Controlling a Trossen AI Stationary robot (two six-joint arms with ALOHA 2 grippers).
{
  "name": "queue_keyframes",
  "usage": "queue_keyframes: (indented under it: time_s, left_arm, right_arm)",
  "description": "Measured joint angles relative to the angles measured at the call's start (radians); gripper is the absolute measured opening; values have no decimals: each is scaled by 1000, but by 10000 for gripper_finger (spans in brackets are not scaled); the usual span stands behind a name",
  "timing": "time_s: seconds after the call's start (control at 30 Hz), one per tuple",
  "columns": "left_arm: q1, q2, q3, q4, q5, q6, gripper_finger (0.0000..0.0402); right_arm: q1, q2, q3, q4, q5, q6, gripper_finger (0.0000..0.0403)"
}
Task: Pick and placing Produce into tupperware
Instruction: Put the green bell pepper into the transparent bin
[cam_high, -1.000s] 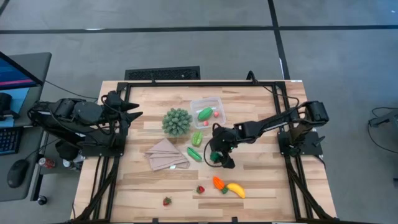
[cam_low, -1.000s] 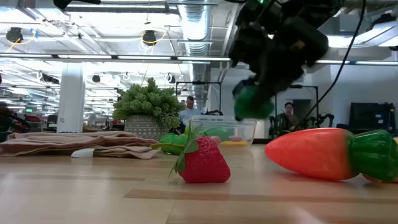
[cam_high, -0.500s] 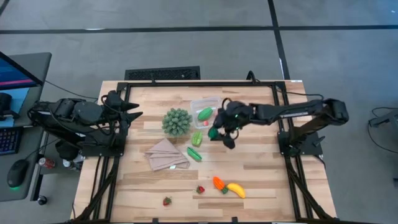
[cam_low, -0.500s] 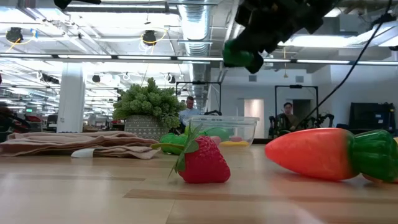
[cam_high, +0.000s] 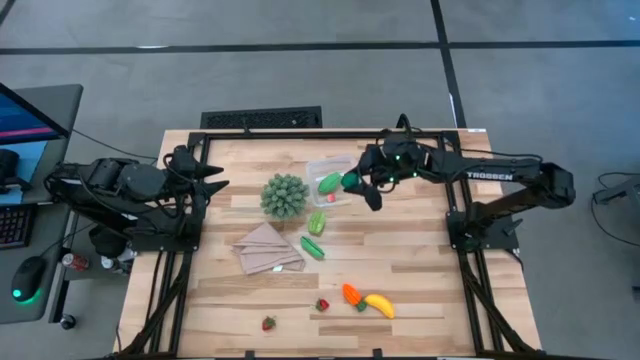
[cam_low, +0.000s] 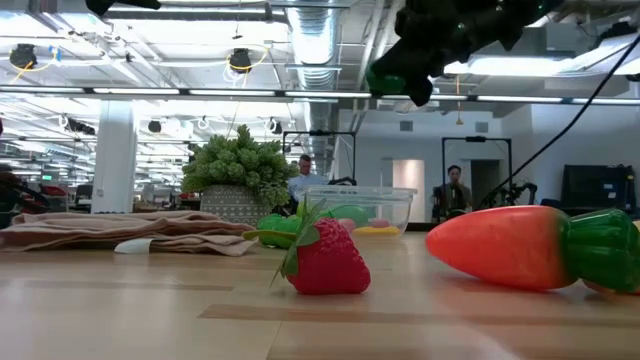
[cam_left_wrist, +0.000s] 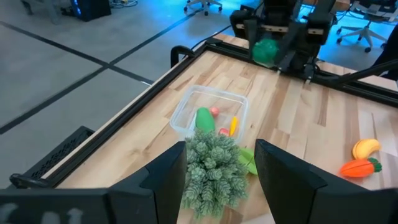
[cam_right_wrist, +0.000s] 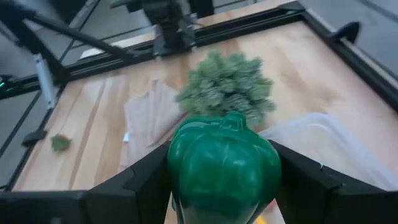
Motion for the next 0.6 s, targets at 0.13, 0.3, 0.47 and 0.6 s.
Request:
queue_keyframes:
  time_s: [0.13,0.3,0.47,0.6]
  left_arm:
    - [0,0,0,0,-2,11,180]
    - [0,0,0,0,-15,18,180]
    - [0,0,0,-1,-32,26,180]
    - [0,0,0,-1,-45,26,180]
  right_arm:
    - [-42,0,0,-1,1,-24,227]
    - [-91,0,0,0,38,-45,223]
    - [-127,0,0,8,55,-45,229]
    - [-136,0,0,8,103,-45,225]
